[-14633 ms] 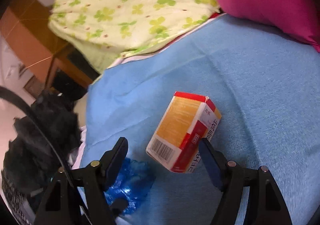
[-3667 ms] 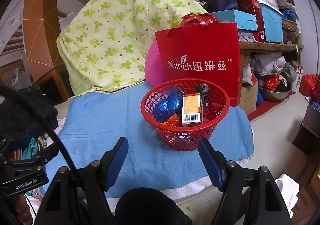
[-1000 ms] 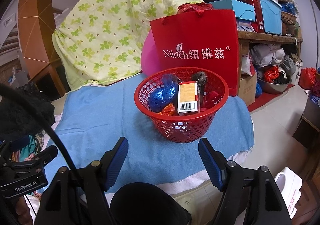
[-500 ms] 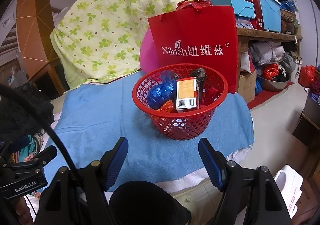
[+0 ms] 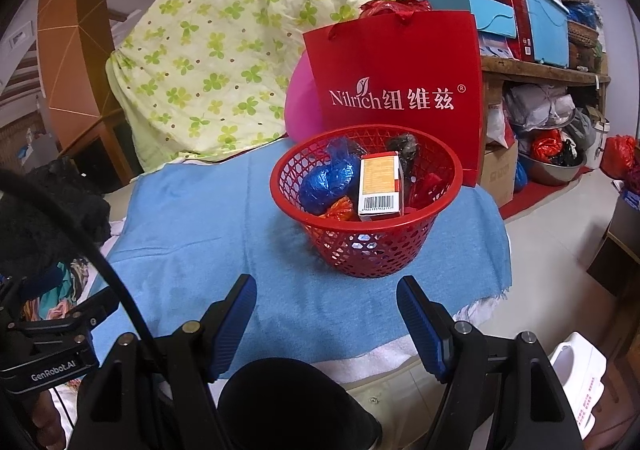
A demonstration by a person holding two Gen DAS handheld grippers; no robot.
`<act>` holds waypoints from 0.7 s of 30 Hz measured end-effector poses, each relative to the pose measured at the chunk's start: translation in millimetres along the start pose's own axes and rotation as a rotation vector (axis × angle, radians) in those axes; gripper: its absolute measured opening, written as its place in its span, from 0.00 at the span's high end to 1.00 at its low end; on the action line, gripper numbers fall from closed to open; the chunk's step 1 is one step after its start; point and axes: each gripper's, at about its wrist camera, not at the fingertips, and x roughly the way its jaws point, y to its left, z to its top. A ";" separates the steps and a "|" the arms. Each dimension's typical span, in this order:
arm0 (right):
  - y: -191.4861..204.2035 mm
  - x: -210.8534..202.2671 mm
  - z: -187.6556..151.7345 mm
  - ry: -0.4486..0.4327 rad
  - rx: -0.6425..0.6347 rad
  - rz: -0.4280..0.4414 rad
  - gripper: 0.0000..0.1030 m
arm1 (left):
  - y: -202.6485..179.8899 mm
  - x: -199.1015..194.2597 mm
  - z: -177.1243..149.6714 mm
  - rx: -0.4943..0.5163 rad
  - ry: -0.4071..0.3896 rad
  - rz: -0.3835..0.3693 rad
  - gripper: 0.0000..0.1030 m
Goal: Collect trash
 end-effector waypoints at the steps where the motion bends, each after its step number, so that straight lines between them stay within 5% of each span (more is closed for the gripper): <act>1: -0.2 -0.4 -0.2 0.000 0.002 -0.001 0.26 | -0.4 0.2 -0.2 0.000 0.001 -0.001 0.06; 21: -1.0 -1.9 2.1 -0.007 0.012 -0.004 0.26 | -2.2 0.1 2.4 0.016 -0.002 -0.004 0.06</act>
